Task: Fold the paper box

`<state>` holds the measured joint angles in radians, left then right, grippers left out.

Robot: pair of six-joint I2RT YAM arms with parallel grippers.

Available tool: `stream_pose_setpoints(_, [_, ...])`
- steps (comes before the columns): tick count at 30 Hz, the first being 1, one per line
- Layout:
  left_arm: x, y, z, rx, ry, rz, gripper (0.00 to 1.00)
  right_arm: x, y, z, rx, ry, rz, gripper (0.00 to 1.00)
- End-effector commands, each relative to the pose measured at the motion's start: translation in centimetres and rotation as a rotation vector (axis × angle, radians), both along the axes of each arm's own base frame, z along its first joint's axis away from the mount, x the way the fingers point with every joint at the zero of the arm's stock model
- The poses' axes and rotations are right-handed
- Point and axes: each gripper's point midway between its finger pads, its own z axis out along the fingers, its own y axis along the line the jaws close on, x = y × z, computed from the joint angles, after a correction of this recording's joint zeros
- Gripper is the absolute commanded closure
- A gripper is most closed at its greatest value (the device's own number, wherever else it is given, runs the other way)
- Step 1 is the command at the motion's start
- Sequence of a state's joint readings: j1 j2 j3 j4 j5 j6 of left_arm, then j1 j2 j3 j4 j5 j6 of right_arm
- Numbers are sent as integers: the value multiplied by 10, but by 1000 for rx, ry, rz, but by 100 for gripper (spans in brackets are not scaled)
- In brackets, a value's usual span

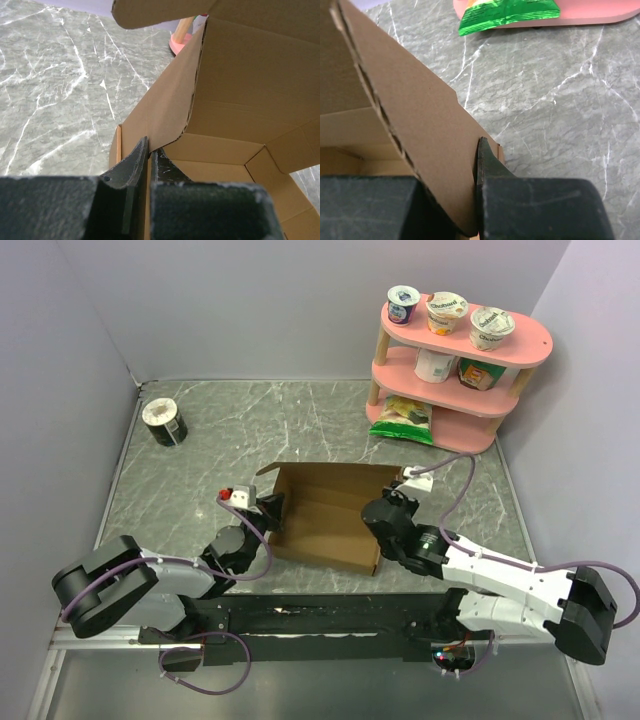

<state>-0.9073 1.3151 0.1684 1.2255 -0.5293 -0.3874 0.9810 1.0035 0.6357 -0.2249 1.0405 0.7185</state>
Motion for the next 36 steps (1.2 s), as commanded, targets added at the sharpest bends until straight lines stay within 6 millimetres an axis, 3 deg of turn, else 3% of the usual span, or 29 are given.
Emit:
stream_pose_setpoints(1, [-20, -9, -40, 56, 117, -90, 97, -5, 35, -13, 159, 38, 60, 94])
stream_pose_setpoints(7, [-23, -1, -44, 53, 123, -69, 98, -22, 29, -35, 112, 65, 50, 92])
stream_pose_setpoints(14, [-24, 7, -52, 58, 142, -38, 98, -46, 25, -47, 66, 72, 69, 82])
stream_pose_setpoints(15, [-24, 8, -54, 61, 147, -35, 98, -52, 19, -52, 46, 89, 59, 77])
stream_pose_setpoints(16, [-24, 9, -55, 64, 151, -33, 98, -57, 22, -52, 44, 93, 74, 62])
stream_pose_setpoints(18, [-25, 10, -59, 72, 160, -33, 98, -66, 14, -53, 18, 103, 57, 49])
stream_pose_setpoints(19, [-24, 10, -59, 70, 161, -30, 98, -74, 16, -54, -1, 109, 81, 37])
stream_pose_setpoints(21, [-24, 11, -62, 80, 168, -24, 98, -81, 8, -49, -47, 108, 67, 27])
stream_pose_setpoints(24, [-24, 15, -65, 95, 178, -10, 98, -94, 18, -36, -55, 86, 95, 13])
stream_pose_setpoints(25, [-24, 14, -65, 94, 177, -10, 98, -99, 10, -34, -129, 94, 101, 4])
stream_pose_setpoints(26, [-24, 15, -64, 94, 175, -8, 98, -106, 12, -30, -162, 94, 126, 1])
stream_pose_setpoints(28, [-24, 17, -66, 104, 181, 1, 98, -113, 20, -24, -135, 86, 103, 0])
stream_pose_setpoints(29, [-24, 18, -65, 102, 182, 6, 98, -117, 8, -17, -215, 79, 101, 0])
stream_pose_setpoints(30, [-23, 19, -65, 102, 184, 14, 98, -124, 21, -17, -229, 71, 152, 0])
stream_pose_setpoints(33, [-22, 26, -71, 115, 203, 49, 99, -139, 36, -12, -200, 53, 247, 0])
stream_pose_setpoints(36, [-24, 27, -70, 93, 204, 47, 99, -145, 39, -2, -185, 15, 323, 0])
